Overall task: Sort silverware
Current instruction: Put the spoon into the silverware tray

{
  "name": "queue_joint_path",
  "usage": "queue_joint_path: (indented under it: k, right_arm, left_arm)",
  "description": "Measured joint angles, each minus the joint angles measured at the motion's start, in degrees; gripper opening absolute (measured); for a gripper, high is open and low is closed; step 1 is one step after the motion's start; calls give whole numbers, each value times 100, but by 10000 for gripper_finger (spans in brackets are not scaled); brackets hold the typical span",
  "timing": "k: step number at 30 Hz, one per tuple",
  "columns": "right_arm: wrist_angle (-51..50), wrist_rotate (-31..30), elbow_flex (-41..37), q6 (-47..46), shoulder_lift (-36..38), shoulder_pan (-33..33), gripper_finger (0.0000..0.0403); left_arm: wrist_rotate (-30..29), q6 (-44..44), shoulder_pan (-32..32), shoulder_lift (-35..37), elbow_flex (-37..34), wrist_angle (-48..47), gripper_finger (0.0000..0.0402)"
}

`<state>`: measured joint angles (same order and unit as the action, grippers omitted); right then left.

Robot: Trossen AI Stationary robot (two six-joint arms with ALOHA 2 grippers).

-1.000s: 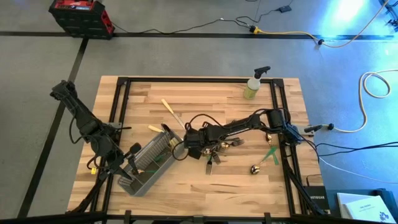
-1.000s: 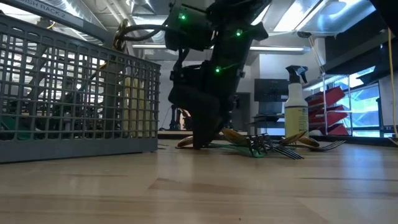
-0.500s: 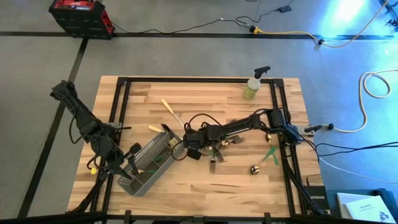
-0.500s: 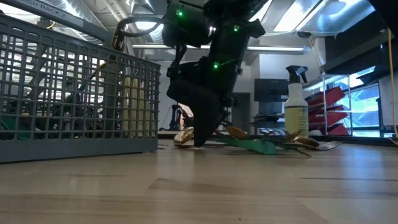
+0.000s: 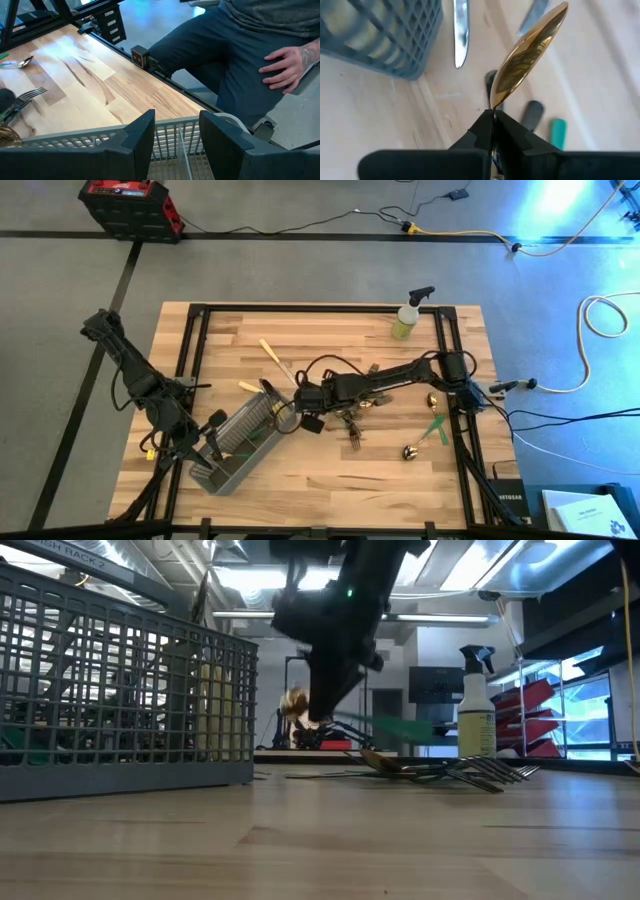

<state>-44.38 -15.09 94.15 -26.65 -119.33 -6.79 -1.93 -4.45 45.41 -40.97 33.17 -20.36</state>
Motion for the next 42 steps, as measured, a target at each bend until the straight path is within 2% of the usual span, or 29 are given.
queue_joint_path:
  k: [5, 12, 21, 26, 33, 42]
  right_arm:
    - [-214, -438, 2, -103, 281, -101, 0]
    - [-552, -1545, 4, -951, 556, -401, 0]
    - [-14, -2862, 4, -1494, 582, -1066, 0]
    - [575, -3471, 4, -1260, 582, -1415, 0]
    - [1735, -3443, 4, -412, 596, -1760, 0]
    - [3391, -2737, 13, 618, 639, -2041, 0]
  left_arm:
    - [0, -2, -2, 2, 0, 0, 140]
    - [0, -1, -2, 1, 0, -2, 140]
    - [0, -2, 0, 1, 0, 0, 140]
    - [0, -2, -1, 0, 0, 0, 140]
    - [0, -2, -2, 0, 0, 0, 140]
    - [0, -2, -2, 2, 0, 0, 140]
